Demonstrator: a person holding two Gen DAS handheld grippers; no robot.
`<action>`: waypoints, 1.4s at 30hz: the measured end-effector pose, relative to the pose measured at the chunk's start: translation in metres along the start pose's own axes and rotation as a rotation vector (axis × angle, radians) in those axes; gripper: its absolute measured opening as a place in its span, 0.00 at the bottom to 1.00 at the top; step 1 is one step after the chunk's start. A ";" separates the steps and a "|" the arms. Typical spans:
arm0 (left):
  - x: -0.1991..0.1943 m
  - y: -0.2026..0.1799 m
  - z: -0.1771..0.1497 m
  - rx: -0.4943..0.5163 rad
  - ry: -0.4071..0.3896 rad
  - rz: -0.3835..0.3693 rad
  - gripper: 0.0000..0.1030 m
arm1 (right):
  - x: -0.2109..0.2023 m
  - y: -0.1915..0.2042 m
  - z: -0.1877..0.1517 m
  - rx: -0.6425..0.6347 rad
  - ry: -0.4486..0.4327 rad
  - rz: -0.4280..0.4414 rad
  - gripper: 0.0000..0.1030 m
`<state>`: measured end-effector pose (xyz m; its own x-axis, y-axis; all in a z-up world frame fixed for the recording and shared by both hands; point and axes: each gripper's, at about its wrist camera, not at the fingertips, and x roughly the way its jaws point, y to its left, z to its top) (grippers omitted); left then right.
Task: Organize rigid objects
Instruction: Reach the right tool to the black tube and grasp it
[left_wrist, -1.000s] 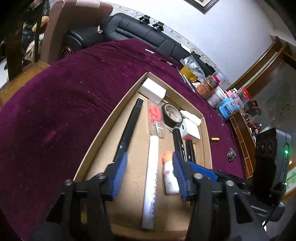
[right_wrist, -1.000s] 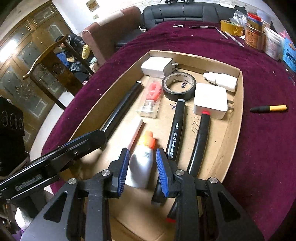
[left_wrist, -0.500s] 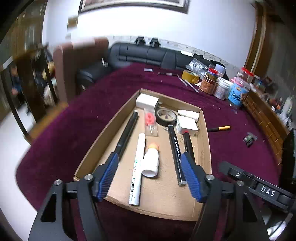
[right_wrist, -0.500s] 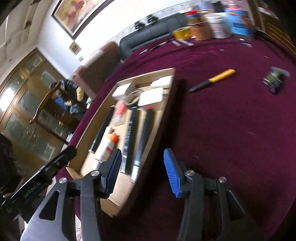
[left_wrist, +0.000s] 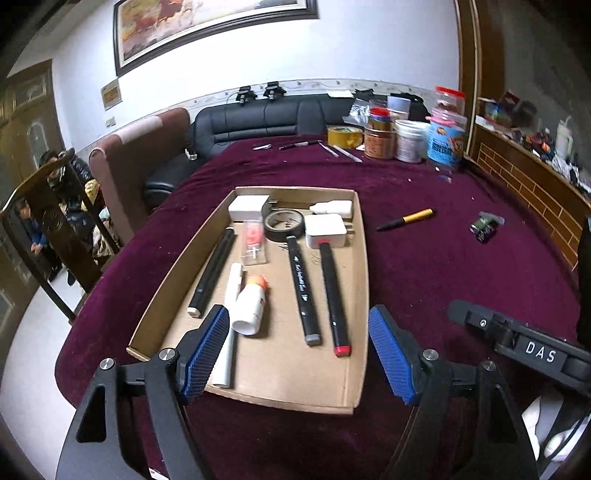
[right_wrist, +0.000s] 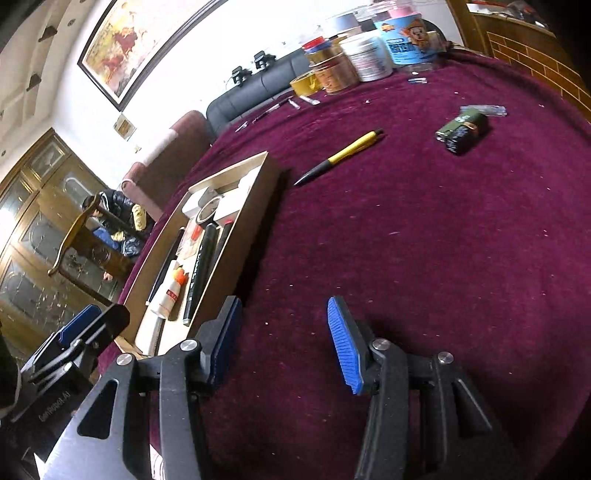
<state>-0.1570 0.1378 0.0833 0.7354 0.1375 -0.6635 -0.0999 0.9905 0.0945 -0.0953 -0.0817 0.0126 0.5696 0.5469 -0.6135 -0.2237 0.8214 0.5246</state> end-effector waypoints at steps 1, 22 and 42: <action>0.000 -0.003 -0.001 0.007 0.003 0.003 0.71 | -0.002 -0.002 -0.001 0.004 -0.003 -0.001 0.49; 0.006 -0.033 -0.010 0.069 0.069 -0.080 0.71 | -0.035 -0.068 0.025 0.139 -0.068 -0.071 0.49; 0.023 -0.056 -0.004 0.048 0.130 -0.241 0.71 | -0.019 -0.154 0.123 0.246 -0.085 -0.316 0.48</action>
<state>-0.1371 0.0856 0.0596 0.6417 -0.0997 -0.7604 0.1015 0.9938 -0.0447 0.0256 -0.2385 0.0153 0.6458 0.2502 -0.7213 0.1626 0.8780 0.4502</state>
